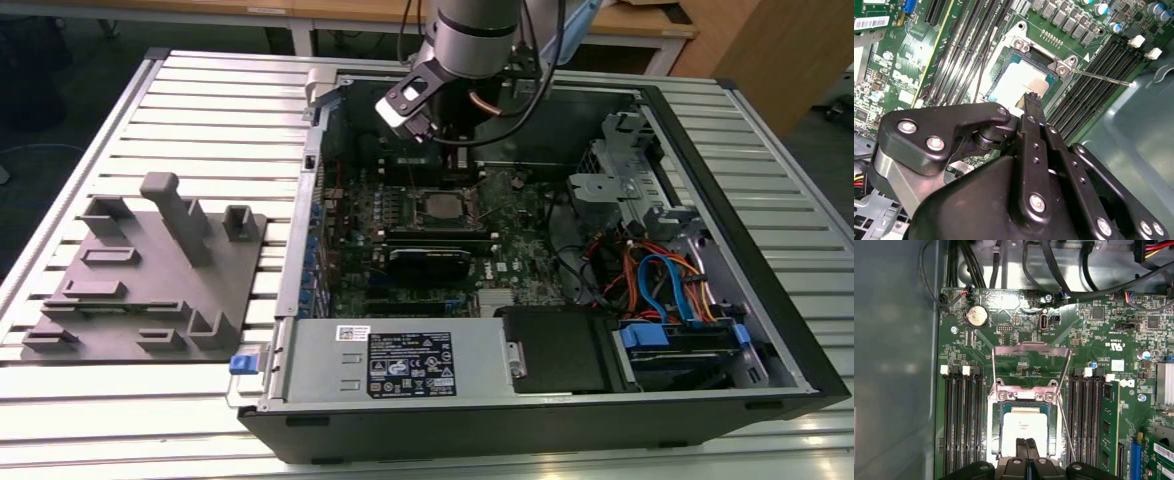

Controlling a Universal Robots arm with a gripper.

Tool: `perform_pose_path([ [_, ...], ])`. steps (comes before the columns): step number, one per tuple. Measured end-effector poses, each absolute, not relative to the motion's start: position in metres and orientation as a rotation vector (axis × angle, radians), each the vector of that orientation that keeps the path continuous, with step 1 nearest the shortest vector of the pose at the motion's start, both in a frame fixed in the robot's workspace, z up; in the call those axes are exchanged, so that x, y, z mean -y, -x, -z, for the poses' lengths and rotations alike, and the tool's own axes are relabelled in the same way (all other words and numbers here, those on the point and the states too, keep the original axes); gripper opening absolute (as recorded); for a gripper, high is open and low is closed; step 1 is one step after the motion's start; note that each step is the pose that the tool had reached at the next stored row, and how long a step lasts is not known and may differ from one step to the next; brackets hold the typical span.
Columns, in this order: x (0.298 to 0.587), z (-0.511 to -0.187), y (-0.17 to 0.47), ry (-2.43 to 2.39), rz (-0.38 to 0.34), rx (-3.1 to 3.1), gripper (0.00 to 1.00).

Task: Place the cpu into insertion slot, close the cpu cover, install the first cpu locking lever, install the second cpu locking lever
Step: 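Close the cpu cover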

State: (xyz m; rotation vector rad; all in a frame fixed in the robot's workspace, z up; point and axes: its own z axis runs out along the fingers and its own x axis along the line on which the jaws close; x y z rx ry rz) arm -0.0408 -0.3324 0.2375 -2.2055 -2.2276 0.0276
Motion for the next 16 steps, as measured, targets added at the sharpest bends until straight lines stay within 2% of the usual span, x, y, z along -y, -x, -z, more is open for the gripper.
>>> perform_pose_path([
  [16, 0.3325, -0.2423, 0.0408, 2.194, -0.001, 2.216, 0.10],
])
